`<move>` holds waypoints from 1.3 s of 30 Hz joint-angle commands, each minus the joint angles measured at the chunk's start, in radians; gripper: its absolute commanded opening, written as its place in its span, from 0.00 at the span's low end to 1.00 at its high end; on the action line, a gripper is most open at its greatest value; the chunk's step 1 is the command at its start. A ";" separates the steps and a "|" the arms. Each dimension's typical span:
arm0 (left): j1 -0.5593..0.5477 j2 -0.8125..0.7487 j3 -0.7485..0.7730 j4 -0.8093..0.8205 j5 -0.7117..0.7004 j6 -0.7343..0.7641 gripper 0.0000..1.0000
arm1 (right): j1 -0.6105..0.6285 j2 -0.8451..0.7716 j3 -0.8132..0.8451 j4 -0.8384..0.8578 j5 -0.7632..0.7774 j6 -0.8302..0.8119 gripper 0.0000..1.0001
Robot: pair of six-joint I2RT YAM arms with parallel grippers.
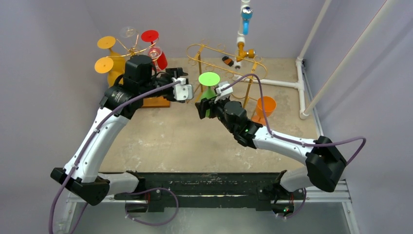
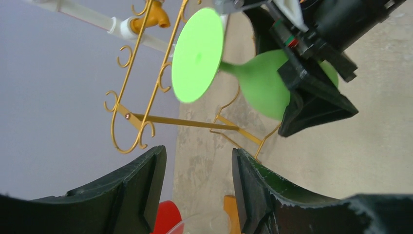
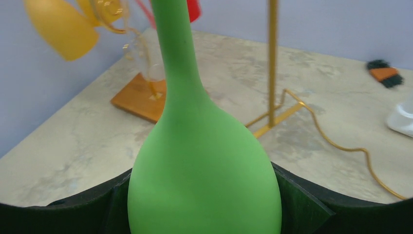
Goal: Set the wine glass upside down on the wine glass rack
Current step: Turn the wine glass upside down at the wine rack.
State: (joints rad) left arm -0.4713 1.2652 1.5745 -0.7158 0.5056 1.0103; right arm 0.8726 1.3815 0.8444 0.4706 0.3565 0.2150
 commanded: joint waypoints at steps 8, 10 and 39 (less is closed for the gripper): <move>0.005 -0.123 -0.113 0.006 0.160 0.138 0.53 | 0.122 0.030 0.167 -0.129 -0.208 -0.018 0.55; 0.006 -0.134 -0.120 0.040 0.150 0.120 0.51 | 0.131 0.032 0.168 -0.138 -0.210 -0.015 0.55; 0.006 -0.152 -0.139 -0.022 0.073 0.237 0.05 | 0.141 -0.105 -0.070 0.176 -0.169 0.048 0.63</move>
State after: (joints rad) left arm -0.4831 1.1263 1.4414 -0.7410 0.5983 1.2346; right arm 1.0195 1.3277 0.8280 0.4862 0.1383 0.2707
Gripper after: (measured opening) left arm 0.100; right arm 0.826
